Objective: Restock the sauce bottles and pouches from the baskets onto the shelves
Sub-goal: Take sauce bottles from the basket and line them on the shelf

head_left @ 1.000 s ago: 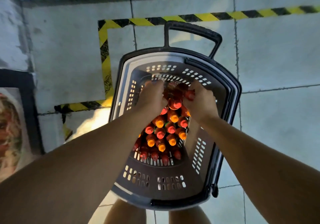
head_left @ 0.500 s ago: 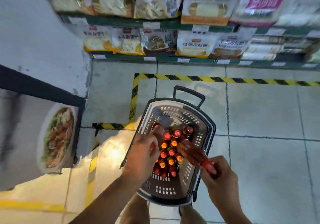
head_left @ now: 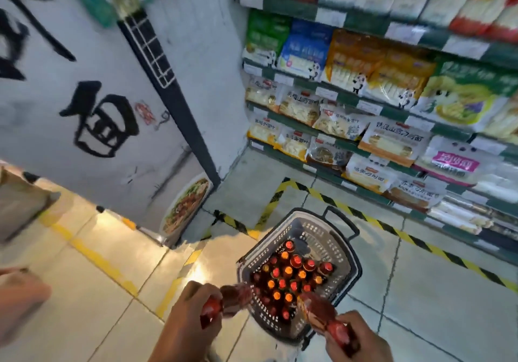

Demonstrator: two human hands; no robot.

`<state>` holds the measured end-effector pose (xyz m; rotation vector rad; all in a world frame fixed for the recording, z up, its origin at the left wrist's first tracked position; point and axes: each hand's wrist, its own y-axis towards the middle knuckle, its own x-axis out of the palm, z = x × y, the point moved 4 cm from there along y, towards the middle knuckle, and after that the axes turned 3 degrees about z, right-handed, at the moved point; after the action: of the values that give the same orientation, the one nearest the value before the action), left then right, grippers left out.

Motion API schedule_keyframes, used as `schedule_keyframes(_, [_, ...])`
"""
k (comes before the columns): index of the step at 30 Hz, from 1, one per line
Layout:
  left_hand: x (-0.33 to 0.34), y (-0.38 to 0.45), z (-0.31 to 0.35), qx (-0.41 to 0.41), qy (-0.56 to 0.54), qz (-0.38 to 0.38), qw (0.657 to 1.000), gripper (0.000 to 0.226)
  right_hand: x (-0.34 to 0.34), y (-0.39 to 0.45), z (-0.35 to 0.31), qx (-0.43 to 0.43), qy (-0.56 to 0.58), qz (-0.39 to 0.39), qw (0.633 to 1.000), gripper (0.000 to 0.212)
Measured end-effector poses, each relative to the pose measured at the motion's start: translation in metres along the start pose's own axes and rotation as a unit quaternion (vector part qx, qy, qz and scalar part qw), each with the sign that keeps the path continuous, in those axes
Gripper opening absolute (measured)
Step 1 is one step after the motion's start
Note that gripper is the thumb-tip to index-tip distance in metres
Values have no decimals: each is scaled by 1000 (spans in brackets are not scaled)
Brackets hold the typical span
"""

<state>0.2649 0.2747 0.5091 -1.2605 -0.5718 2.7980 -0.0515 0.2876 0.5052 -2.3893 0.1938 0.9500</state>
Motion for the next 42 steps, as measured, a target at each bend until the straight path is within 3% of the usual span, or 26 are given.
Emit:
schedule_keyframes(1, [-13, -15, -10, -10, -4, 14, 1000, 41, 1, -8, -9, -7, 14, 23, 1000, 51])
schedule_keyframes(4, [-52, -57, -48, -46, -30, 67, 996, 36, 24, -34, -40, -73, -13, -41, 996, 28])
schedule_keyframes(10, [-120, -126, -156, -92, -61, 159, 981, 43, 100, -90, -103, -173, -37, -54, 983, 30])
schedule_keyframes(13, [-161, -155, -219, -88, -82, 187, 975, 39, 159, -124, -132, -161, -37, -73, 984, 35])
schedule_keyframes(16, [-207, -184, -278, -91, -109, 205, 969, 34, 209, -173, -165, -224, -61, -35, 972, 36])
schedule_keyframes(23, [-303, -220, -391, -73, -149, 254, 953, 29, 338, -258, -237, -242, -52, -51, 968, 30])
schedule_keyframes(30, [-359, -172, -464, -81, -175, 268, 944, 28, 442, -254, -309, -263, -77, -90, 957, 26])
schedule_keyframes(38, [-372, -56, -532, -126, -183, 255, 941, 17, 549, -177, -386, -280, -102, -153, 942, 20])
schedule_keyframes(42, [-379, 7, -562, -124, -204, 259, 936, 21, 590, -140, -407, -250, -111, -138, 952, 20])
